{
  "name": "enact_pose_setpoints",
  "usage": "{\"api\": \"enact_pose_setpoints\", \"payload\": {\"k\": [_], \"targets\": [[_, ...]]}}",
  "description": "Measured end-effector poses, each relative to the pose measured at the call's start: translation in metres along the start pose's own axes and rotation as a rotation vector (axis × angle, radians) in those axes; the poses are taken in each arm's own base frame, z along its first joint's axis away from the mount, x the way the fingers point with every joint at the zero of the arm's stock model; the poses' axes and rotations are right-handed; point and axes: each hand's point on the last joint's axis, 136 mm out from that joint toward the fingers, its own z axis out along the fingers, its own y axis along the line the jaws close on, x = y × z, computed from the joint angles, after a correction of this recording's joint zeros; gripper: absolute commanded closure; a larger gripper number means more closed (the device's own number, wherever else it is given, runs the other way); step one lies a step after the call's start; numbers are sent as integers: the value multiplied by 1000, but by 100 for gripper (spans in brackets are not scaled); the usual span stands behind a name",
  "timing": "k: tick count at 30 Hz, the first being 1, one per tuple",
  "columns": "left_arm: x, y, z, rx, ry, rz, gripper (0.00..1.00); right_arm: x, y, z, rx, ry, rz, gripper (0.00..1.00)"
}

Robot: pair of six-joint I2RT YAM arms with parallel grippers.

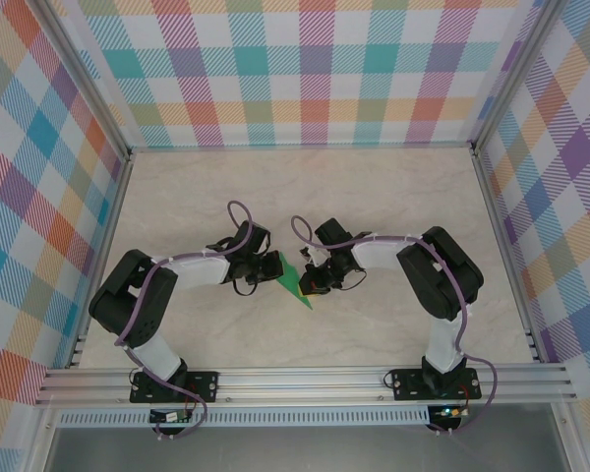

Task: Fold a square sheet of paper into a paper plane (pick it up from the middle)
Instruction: Fold the wing for the fifth time at the center of the table.

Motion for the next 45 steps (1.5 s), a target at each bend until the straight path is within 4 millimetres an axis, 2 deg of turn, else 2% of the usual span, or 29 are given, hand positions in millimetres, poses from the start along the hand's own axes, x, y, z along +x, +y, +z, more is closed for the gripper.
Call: {"api": "enact_pose_setpoints", "payload": {"k": [20, 26, 32, 35, 41, 45], "targets": [[7, 11, 0, -18, -12, -37, 95, -1, 1, 1, -7, 12, 8, 99], [6, 10, -1, -6, -25, -37, 94, -8, 3, -5, 23, -18, 31, 85], [5, 6, -8, 14, -37, -32, 93, -43, 14, -28, 77, -164, -7, 68], [3, 1, -13, 33, -47, -28, 92, -53, 12, -31, 84, -202, -5, 63], [2, -3, -19, 58, -68, -27, 92, -59, 14, -24, 40, -181, -11, 66], [5, -1, -21, 60, -70, -39, 91, -59, 20, -18, -3, -148, -33, 75]]}}
